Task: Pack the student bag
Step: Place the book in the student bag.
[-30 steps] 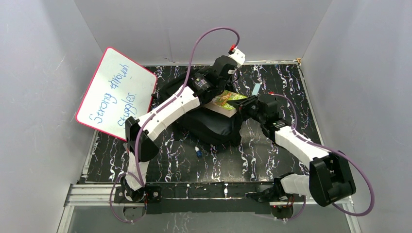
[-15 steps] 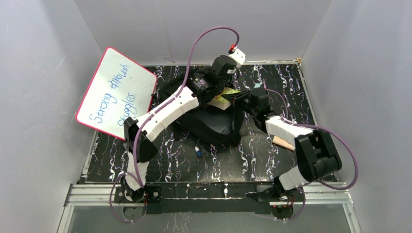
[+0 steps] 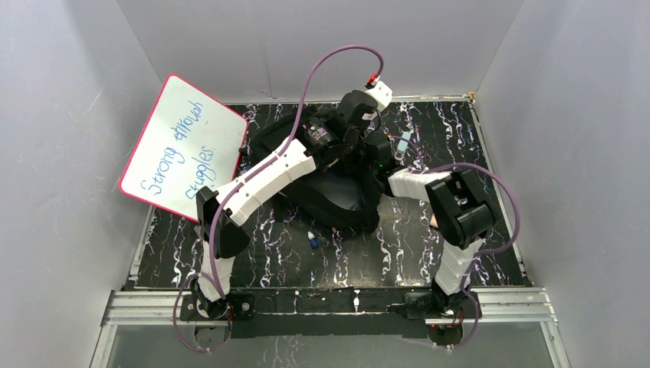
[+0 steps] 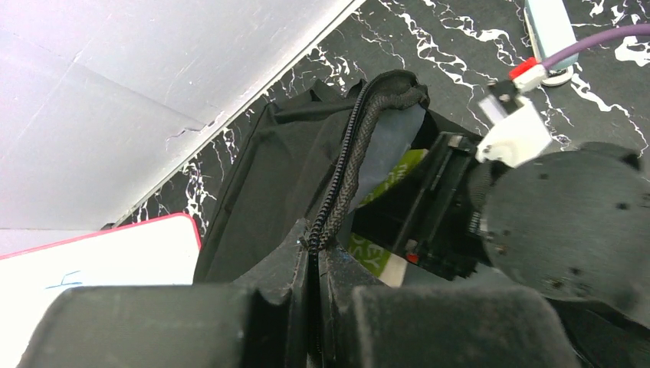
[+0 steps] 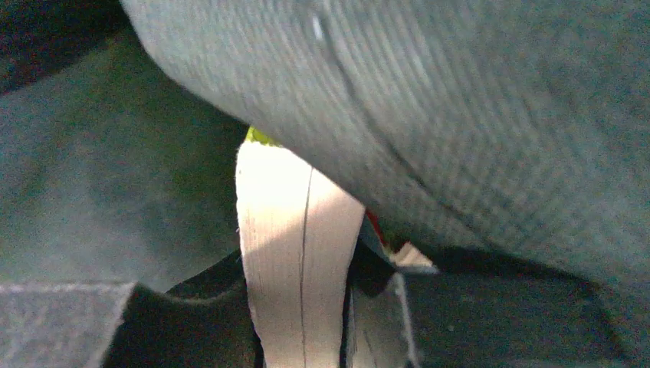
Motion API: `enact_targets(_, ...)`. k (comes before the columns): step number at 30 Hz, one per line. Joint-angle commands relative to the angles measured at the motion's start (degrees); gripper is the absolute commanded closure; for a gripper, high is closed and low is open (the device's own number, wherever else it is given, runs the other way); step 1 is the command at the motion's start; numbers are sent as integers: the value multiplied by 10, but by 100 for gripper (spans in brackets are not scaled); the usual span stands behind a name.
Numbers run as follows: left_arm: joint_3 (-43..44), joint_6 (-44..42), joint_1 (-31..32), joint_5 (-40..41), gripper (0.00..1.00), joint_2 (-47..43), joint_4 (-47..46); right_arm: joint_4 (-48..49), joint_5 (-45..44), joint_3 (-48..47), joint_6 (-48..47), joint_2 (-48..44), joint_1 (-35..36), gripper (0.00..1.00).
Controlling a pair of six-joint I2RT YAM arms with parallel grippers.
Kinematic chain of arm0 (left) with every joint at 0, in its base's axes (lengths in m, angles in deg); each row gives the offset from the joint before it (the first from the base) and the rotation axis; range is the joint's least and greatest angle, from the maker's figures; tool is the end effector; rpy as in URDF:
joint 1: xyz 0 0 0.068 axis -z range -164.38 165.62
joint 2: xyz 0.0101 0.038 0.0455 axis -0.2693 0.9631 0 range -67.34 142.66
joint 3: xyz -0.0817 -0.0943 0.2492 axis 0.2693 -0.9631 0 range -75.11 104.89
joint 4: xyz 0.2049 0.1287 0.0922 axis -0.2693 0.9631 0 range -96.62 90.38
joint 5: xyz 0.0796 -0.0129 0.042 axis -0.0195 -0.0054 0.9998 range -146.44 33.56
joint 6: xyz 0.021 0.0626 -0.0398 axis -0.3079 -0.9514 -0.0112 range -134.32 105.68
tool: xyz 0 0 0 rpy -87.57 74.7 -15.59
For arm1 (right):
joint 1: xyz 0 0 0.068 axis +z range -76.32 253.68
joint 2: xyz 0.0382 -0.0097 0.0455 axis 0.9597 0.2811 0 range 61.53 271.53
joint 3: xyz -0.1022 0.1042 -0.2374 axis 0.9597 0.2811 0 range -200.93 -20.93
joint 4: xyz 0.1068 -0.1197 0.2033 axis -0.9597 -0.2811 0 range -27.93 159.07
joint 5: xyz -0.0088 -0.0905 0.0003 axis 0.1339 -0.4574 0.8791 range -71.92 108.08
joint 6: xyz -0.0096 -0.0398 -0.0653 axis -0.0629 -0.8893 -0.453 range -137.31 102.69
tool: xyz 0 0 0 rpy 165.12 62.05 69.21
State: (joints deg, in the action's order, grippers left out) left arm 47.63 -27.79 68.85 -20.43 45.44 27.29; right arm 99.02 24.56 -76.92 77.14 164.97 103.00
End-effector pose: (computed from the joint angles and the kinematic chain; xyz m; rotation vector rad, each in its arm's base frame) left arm 0.3116 -0.3526 0.4119 0.6968 1.7766 0.1579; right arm 0.3657 0.2140 0.1964 1.1100 1.9083 1.4856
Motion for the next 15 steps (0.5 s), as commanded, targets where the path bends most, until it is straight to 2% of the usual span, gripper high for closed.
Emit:
enact_targets(1, 30, -3, 8, 9, 100, -46, -10, 116, -18, -71, 23, 38, 12, 100)
enact_targets(7, 16, -1, 9, 8, 100, -49, -6, 107, -21, -117, 22, 96, 27, 100)
enact_targets(12, -8, 2, 9, 15, 100, -52, -9, 93, -35, -119, -4, 112, 31, 100)
enact_targets(15, -30, 3, 9, 25, 100, -55, -13, 74, -48, -109, -30, 103, 32, 84)
